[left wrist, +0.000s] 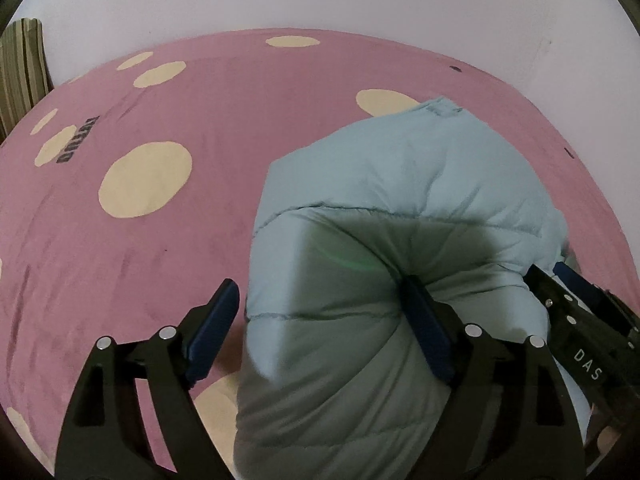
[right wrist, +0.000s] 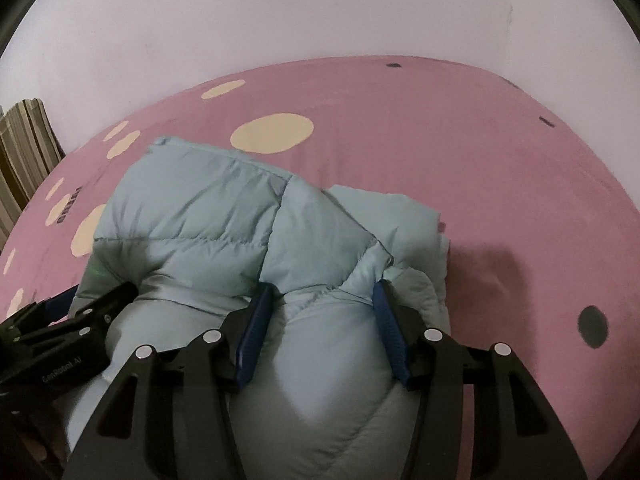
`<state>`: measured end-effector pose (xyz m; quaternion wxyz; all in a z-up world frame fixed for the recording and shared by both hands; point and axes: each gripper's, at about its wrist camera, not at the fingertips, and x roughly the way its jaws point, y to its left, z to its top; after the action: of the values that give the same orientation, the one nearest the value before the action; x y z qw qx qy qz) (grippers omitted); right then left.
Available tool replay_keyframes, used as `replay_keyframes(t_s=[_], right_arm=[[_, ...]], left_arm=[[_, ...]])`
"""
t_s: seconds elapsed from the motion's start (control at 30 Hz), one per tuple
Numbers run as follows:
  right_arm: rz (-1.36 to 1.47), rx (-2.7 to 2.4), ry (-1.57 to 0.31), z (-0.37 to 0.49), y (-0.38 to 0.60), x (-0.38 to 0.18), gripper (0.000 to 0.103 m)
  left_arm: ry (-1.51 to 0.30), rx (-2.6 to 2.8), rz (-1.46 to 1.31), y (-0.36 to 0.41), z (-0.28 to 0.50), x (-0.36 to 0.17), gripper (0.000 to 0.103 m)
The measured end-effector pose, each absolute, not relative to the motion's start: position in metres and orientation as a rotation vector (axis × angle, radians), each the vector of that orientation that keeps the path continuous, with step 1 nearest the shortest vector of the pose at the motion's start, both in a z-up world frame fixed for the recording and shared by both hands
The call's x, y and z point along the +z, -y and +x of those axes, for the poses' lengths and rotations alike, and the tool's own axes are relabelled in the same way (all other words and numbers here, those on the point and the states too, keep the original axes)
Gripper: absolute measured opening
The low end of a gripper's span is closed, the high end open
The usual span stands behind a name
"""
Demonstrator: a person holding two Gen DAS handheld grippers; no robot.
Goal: Fold large clothes
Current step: 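Grasp the jacket bundle edge with both tools side by side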
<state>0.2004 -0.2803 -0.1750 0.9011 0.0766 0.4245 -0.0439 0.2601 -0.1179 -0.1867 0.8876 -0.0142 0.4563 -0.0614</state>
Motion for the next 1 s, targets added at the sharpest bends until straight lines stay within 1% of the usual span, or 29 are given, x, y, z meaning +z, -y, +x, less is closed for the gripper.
replay_keyframes(t_s=[0.27, 1.0], right_arm=[[0.184, -0.101, -0.901, 0.216, 0.282, -0.192, 0.053], [0.135, -0.131, -0.922, 0.223, 0.275, -0.197, 0.054]], left_arm=[[-0.968, -0.123, -0.011, 0.123, 0.27, -0.201, 0.084], [-1.007, -0.127, -0.011, 0.123, 0.278, -0.208, 0.085]])
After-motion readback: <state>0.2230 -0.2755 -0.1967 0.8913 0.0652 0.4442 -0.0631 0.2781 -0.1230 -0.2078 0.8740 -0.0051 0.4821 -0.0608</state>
